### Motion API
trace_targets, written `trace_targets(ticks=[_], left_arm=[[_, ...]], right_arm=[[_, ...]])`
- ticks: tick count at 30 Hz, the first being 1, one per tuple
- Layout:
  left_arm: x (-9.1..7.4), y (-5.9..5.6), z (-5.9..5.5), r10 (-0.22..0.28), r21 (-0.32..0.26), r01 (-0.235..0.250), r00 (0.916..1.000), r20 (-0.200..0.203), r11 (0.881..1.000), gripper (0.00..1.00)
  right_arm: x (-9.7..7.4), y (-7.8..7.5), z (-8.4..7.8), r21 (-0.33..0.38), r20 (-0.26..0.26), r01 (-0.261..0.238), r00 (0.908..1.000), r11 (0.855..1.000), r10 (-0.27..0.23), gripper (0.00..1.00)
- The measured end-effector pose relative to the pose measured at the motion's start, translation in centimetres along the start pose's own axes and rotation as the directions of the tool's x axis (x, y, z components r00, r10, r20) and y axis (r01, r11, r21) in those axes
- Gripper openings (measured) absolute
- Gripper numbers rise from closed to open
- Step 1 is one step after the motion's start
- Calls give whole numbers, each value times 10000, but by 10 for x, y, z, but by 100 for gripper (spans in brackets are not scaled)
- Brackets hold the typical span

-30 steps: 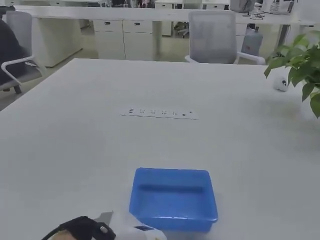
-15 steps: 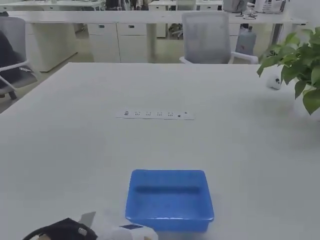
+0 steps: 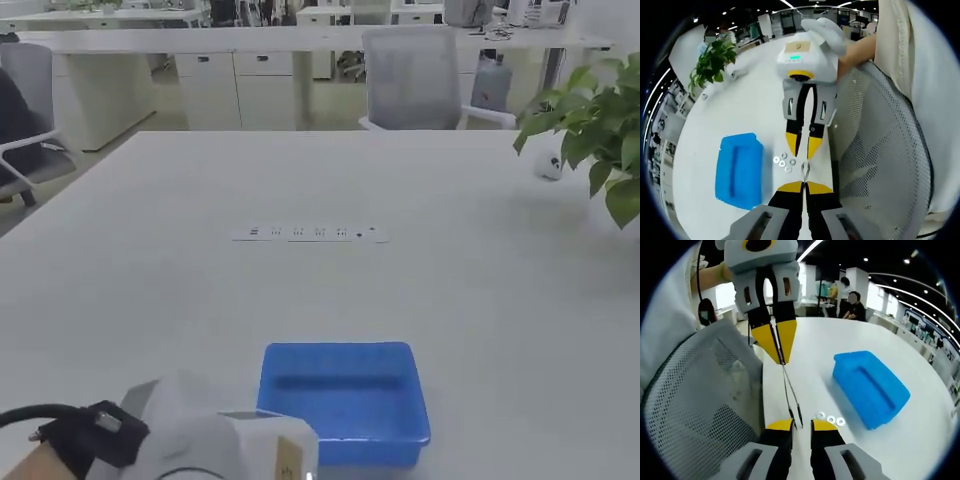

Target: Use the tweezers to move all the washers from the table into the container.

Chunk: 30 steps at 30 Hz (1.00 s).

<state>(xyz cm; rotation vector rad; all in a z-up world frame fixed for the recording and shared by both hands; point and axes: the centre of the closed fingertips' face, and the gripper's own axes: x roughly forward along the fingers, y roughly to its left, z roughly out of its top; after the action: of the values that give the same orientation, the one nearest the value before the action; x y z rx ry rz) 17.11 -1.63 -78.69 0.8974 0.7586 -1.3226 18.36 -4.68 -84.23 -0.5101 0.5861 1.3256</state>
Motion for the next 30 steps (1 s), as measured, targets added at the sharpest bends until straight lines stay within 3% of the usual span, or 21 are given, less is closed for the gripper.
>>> trace_targets(ticks=[6,15,24,30], left_arm=[[2,-5,19,-246,53,244,9984,507,9997,0],[5,-7,26,-326,99,320,9970,700,9994,0],[4,-5,30,-303,367,281,9976,615,9989,0],[2,7,33,-195,498,165,9981,592,9986,0]], right_arm=[[2,9,3,-280,-20,-274,9996,9992,274,9],[8,20,8,-526,73,-666,9977,9964,671,14],[14,13,9,-423,-12,-663,9978,9969,663,7],[9,-1,12,-60,265,-280,9993,9996,281,7]])
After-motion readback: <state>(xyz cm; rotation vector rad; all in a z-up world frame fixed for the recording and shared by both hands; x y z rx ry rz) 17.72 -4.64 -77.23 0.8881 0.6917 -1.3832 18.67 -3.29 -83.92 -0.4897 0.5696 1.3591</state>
